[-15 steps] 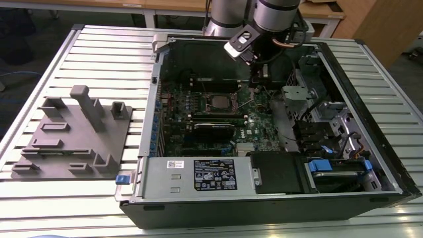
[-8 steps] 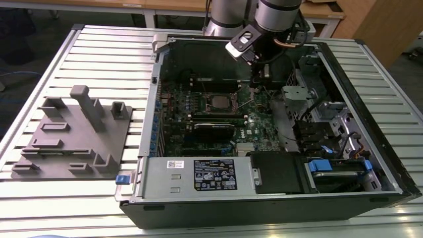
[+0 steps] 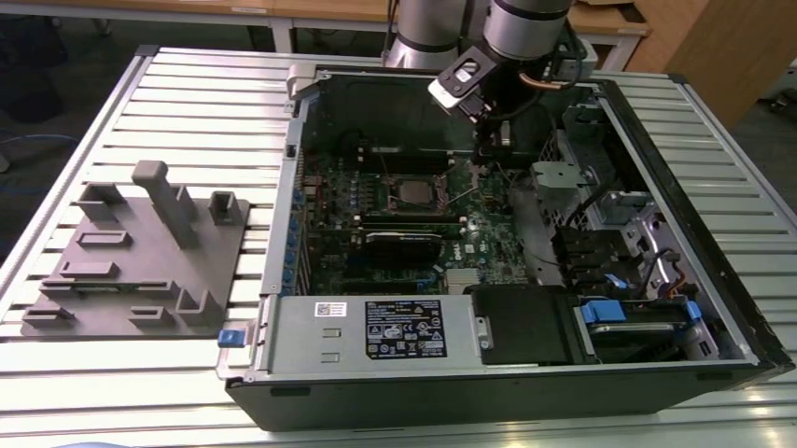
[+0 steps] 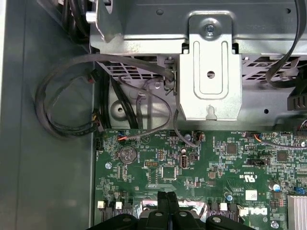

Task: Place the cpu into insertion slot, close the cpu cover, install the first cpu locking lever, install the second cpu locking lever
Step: 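Close the cpu cover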

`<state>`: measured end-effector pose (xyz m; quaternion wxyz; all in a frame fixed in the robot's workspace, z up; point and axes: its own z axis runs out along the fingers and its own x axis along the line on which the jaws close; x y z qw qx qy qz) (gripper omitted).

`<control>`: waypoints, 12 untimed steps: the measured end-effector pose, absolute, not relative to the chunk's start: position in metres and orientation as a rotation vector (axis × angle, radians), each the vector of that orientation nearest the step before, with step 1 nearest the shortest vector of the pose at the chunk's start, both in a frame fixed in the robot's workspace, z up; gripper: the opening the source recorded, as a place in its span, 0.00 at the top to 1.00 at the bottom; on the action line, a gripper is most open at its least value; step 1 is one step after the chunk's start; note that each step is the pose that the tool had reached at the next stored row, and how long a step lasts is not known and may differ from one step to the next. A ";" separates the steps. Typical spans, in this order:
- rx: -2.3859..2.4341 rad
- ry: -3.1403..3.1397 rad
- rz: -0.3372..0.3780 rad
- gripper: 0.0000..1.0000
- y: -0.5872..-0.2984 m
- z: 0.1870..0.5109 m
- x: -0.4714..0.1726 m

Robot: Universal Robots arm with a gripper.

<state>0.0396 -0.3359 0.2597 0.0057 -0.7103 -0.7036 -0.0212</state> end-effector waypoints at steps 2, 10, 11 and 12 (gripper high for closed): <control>-2.223 -2.202 -0.066 0.89 -0.336 0.260 0.041; -2.223 -2.202 -0.066 0.89 -0.335 0.259 0.044; -2.223 -2.202 -0.066 0.89 -0.335 0.259 0.044; -2.223 -2.202 -0.066 0.89 -0.335 0.259 0.044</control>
